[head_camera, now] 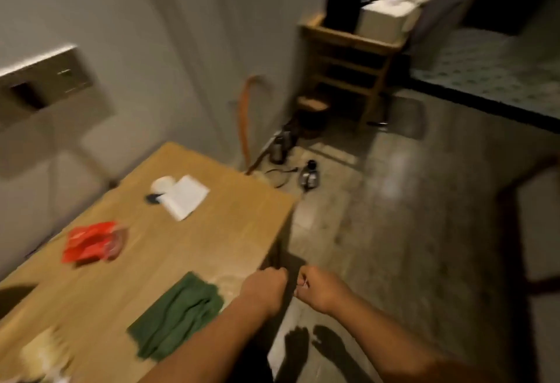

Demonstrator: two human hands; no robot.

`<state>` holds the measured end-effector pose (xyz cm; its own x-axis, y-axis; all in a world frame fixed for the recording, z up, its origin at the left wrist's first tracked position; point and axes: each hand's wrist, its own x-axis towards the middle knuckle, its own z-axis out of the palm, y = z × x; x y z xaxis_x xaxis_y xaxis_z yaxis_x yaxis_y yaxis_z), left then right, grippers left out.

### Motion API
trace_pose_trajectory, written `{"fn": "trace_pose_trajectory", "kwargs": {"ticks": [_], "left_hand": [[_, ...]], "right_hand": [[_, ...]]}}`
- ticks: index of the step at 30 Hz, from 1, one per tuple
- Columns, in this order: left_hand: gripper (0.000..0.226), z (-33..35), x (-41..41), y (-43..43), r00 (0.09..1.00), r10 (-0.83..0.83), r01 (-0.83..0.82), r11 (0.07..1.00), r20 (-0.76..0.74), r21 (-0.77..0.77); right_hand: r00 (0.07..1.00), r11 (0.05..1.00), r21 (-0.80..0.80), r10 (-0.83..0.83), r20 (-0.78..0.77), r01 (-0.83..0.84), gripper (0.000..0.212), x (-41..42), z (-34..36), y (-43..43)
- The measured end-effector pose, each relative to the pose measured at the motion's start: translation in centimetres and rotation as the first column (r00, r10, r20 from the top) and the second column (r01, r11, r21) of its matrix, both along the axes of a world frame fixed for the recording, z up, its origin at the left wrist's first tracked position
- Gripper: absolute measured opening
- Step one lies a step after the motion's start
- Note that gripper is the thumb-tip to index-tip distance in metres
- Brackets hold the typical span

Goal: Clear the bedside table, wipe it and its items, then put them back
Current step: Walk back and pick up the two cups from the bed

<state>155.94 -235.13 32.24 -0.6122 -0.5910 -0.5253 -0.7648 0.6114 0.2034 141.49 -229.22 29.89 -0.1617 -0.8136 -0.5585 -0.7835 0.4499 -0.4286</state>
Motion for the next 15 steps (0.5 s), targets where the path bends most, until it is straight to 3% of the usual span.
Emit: {"fn": "trace_pose_trajectory", "kwargs": {"ticks": [3,5,9,15], "left_hand": [[0.035,1.2,-9.9,6.3,0.959,-0.277,0.276,0.961,-0.056,-0.027],[0.035,1.6,-15.8,11.3,0.9,-0.429,0.427,0.903,-0.074,-0.034],[0.035,2.2,-27.6,26.2,0.729,-0.672,0.673,0.738,-0.129,-0.045],[0.037,4.4,-40.9,50.8,0.369,-0.893,0.908,0.405,-0.257,-0.108]], "right_hand": [[0.953,0.953,-0.018,-0.301,0.01,0.301,0.011,-7.5,0.9,11.4],[0.872,0.871,-0.047,-0.489,0.031,0.49,0.013,-11.8,1.6,19.5],[0.596,0.587,-0.125,-0.801,0.05,0.8,0.008,-19.2,3.5,38.8],[0.123,0.111,-0.241,-0.992,0.035,0.964,0.016,-23.4,7.3,64.5]]}}
